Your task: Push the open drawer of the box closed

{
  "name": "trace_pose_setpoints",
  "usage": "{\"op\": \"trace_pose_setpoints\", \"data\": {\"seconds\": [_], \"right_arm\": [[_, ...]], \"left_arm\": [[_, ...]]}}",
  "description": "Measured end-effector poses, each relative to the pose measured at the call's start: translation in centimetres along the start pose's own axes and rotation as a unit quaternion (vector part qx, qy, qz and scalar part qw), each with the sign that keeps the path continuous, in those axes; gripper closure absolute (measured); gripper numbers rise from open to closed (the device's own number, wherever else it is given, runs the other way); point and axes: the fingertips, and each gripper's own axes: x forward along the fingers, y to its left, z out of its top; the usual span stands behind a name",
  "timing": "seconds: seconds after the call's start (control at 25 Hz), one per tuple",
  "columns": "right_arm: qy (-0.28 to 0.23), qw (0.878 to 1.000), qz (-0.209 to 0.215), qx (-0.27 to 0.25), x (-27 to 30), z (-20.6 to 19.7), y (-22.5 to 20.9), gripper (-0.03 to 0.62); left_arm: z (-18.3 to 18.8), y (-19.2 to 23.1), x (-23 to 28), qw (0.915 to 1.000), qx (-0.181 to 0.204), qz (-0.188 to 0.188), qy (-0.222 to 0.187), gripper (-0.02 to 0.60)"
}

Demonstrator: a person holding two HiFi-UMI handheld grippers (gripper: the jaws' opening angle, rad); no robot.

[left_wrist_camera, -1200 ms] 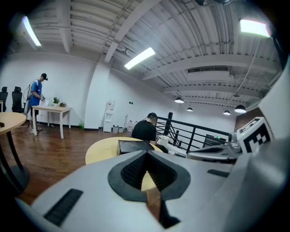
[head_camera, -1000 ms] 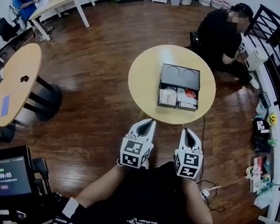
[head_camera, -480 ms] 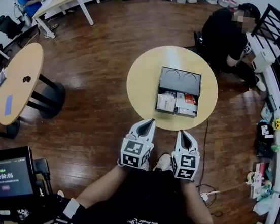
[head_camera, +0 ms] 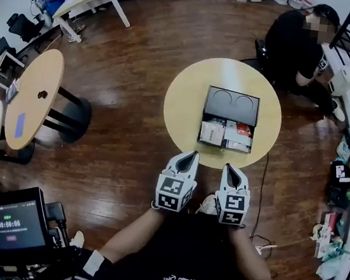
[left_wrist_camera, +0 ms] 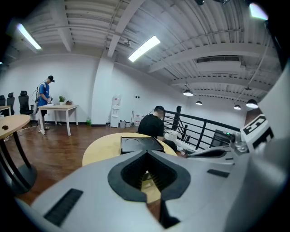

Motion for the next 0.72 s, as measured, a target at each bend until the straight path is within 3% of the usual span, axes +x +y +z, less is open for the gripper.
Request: {"op": "trace_pose_setpoints", "data": {"seconds": [0.44,0.72], "right_arm": [[0.03,0.999,0.0,0.037,0.5,-1.2,0.2,0.589],[0.05,0.997,-0.03,0.041,1.2,-2.7,-0.3,0.589]], "left_arm": [[-0.4,0.1,0.0,0.9999,0.008,-0.008,0.006,0.584],[-2.0,0.8,-0.3,0.9995,0.001,-0.014,0.028,0.584]]}}
